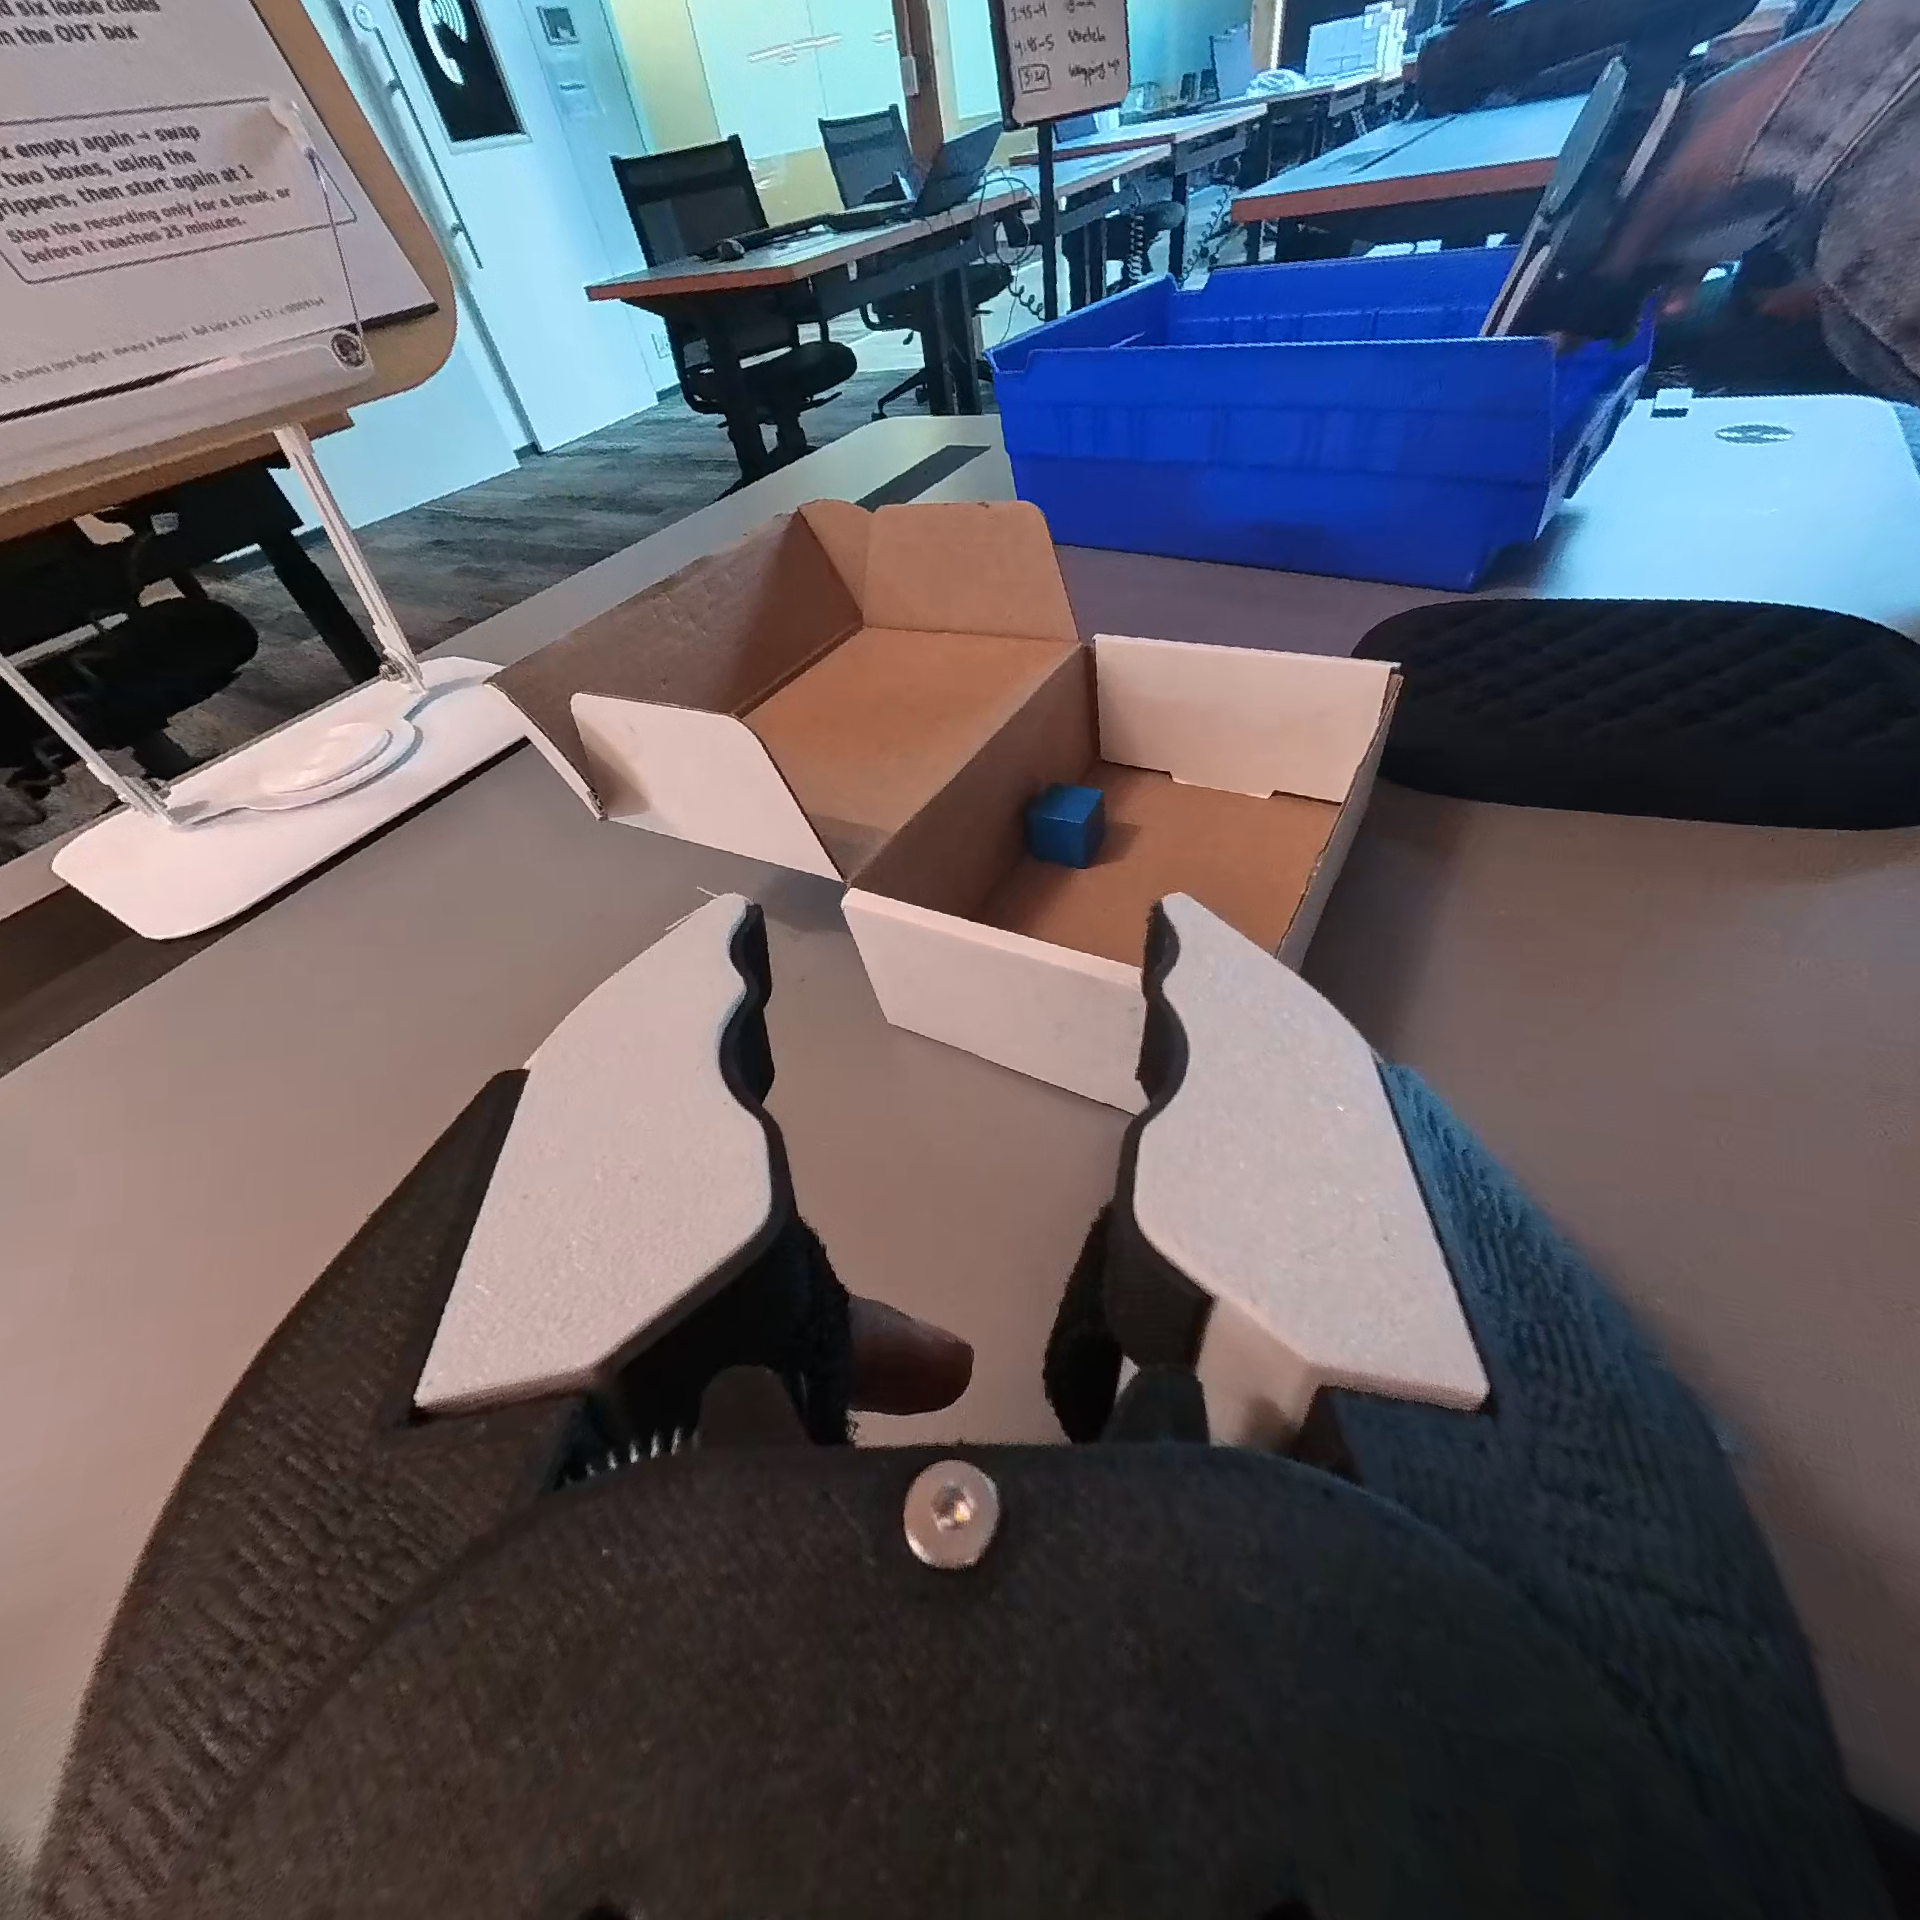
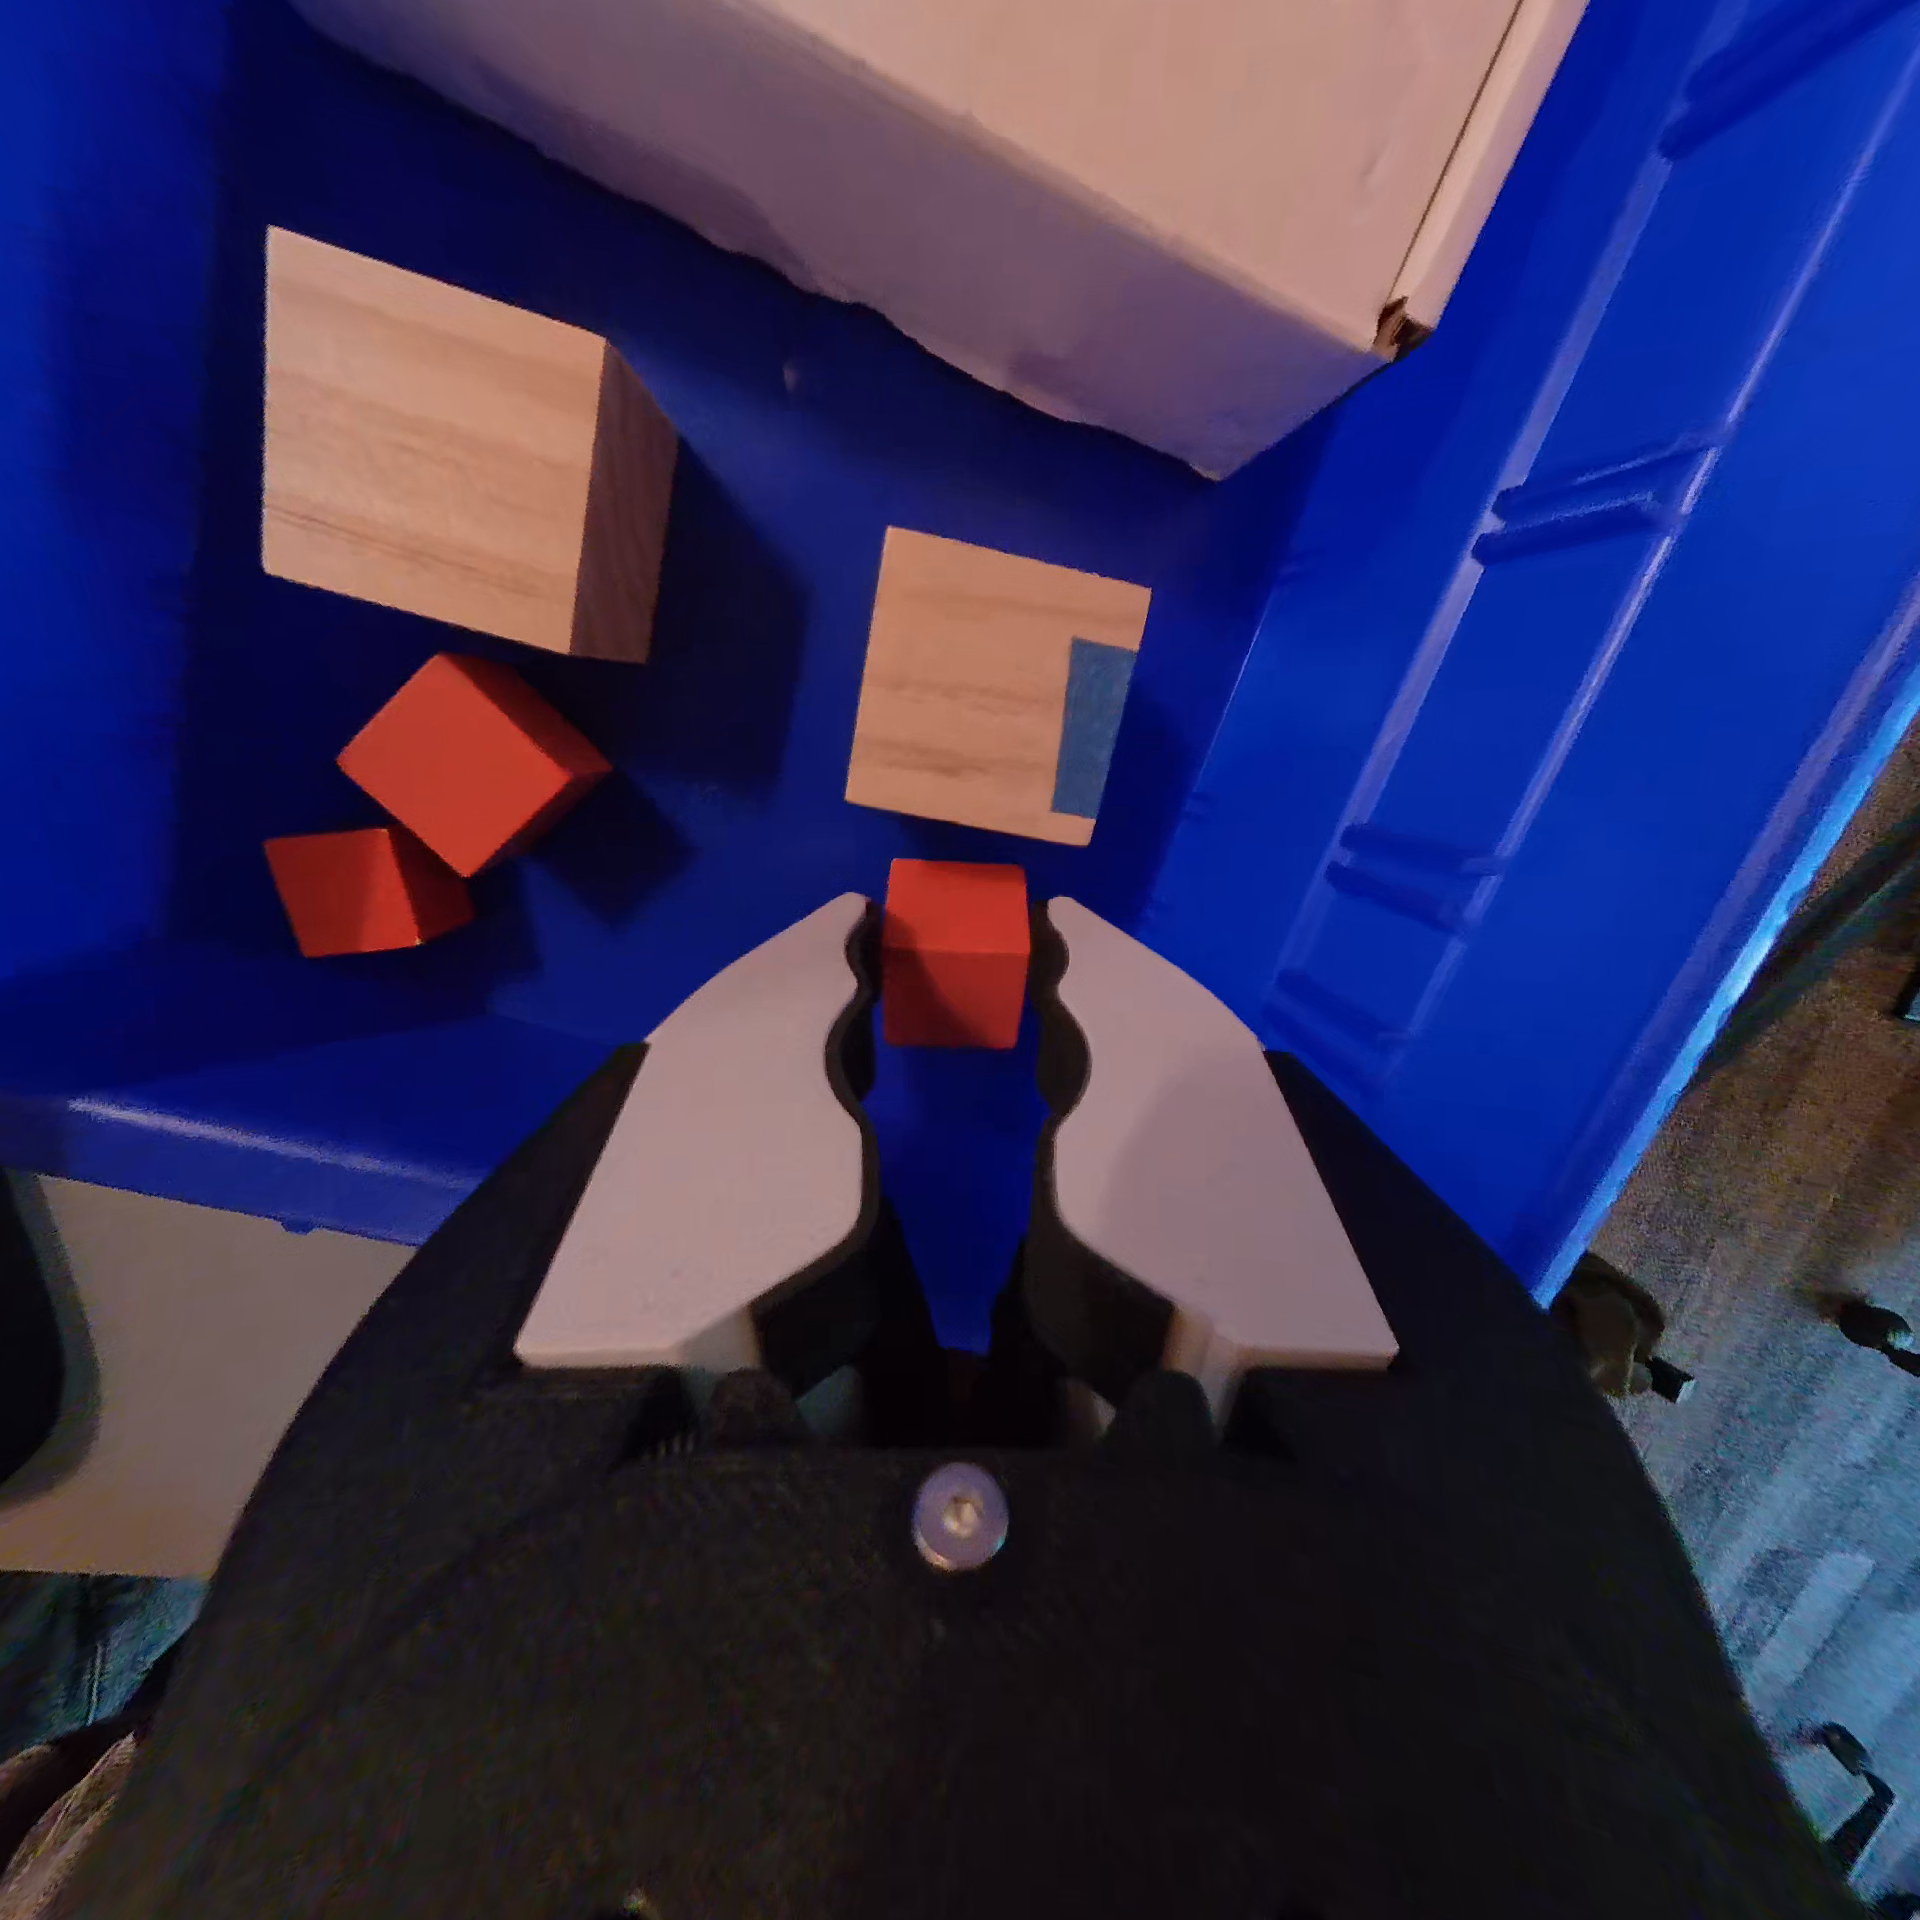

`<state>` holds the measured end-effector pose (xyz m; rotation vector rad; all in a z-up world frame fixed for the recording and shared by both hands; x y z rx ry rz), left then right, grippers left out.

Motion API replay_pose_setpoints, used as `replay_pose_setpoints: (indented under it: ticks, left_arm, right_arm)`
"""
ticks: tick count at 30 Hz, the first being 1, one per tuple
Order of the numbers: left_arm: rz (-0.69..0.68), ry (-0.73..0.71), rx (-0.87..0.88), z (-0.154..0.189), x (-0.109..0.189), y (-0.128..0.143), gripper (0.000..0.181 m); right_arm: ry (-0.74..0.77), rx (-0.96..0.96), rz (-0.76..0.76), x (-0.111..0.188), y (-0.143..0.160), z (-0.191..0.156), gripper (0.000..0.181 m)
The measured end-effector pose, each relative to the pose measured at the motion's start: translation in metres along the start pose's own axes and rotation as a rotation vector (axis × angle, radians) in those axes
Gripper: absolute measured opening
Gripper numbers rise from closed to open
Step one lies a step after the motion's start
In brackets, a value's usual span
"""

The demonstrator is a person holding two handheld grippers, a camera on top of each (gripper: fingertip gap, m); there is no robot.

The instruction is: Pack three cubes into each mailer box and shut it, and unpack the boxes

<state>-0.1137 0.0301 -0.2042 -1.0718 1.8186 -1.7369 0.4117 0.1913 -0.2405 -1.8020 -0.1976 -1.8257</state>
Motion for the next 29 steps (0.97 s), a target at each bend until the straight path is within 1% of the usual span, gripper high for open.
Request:
replay_pose_setpoints:
  ticks: [1, 4, 7, 9, 11, 12, 13, 14, 15, 17, 19, 21, 23, 27, 29]
  left_arm:
    - [-0.001, 0.001, -0.001, 0.0, 0.0, 0.0, 0.069]
    - [-0.004, 0.003, -0.003, 0.001, 0.0, 0.0, 0.069]
    - [-0.003, 0.003, -0.003, 0.001, 0.0, 0.0, 0.069]
    - [0.0, 0.001, 0.001, 0.0, 0.0, 0.0, 0.069]
    - [0.002, -0.003, 0.01, -0.001, 0.0, 0.0, 0.069]
    - [0.002, -0.006, 0.014, -0.002, 0.0, 0.0, 0.069]
    - [0.002, -0.008, 0.015, -0.002, 0.0, 0.0, 0.069]
    - [0.004, -0.01, 0.014, -0.002, 0.0, 0.0, 0.069]
    - [0.006, -0.012, 0.011, -0.002, 0.0, 0.0, 0.069]
    - [0.007, -0.01, 0.006, -0.001, 0.0, -0.001, 0.069]
    - [0.007, -0.007, 0.0, -0.001, 0.0, -0.001, 0.069]
    - [0.007, -0.001, -0.005, 0.0, 0.001, -0.001, 0.069]
    - [0.006, 0.0, -0.007, 0.001, 0.0, -0.001, 0.069]
    - [0.002, 0.002, -0.011, 0.001, 0.0, 0.0, 0.069]
    - [0.002, 0.003, -0.012, 0.001, 0.0, 0.0, 0.069]
  right_arm:
    - [-0.003, 0.002, 0.004, 0.0, -0.001, 0.0, 0.028]
    - [0.006, -0.001, 0.032, 0.0, -0.003, 0.0, 0.029]
    - [0.016, 0.002, 0.094, 0.01, -0.008, -0.003, 0.033]
    - [0.024, 0.026, 0.171, 0.023, -0.014, -0.011, 0.037]
    - [0.022, 0.082, 0.312, 0.045, -0.026, -0.026, 0.042]
    - [0.005, 0.128, 0.405, 0.059, -0.034, -0.04, 0.045]
    - [-0.018, 0.182, 0.505, 0.074, -0.042, -0.055, 0.052]
    - [-0.042, 0.244, 0.598, 0.09, -0.051, -0.073, 0.058]
    - [-0.065, 0.315, 0.685, 0.105, -0.058, -0.094, 0.06]
    - [-0.136, 0.482, 0.831, 0.131, -0.07, -0.141, 0.055]
    - [-0.252, 0.664, 0.899, 0.145, -0.076, -0.193, 0.042]
    - [-0.379, 0.806, 0.859, 0.144, -0.08, -0.24, 0.039]
    - [-0.442, 0.951, 0.758, 0.128, -0.085, -0.278, 0.039]
    - [-0.398, 1.189, 0.542, 0.077, -0.101, -0.326, 0.04]
    - [-0.351, 1.26, 0.451, 0.057, -0.11, -0.342, 0.04]
Point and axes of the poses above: each gripper's, where its closed fingertips meet, x back along the fingers, y out of its underside, z = x × y across the jaws, the point moved 5 cm from there along x, back along the fingers
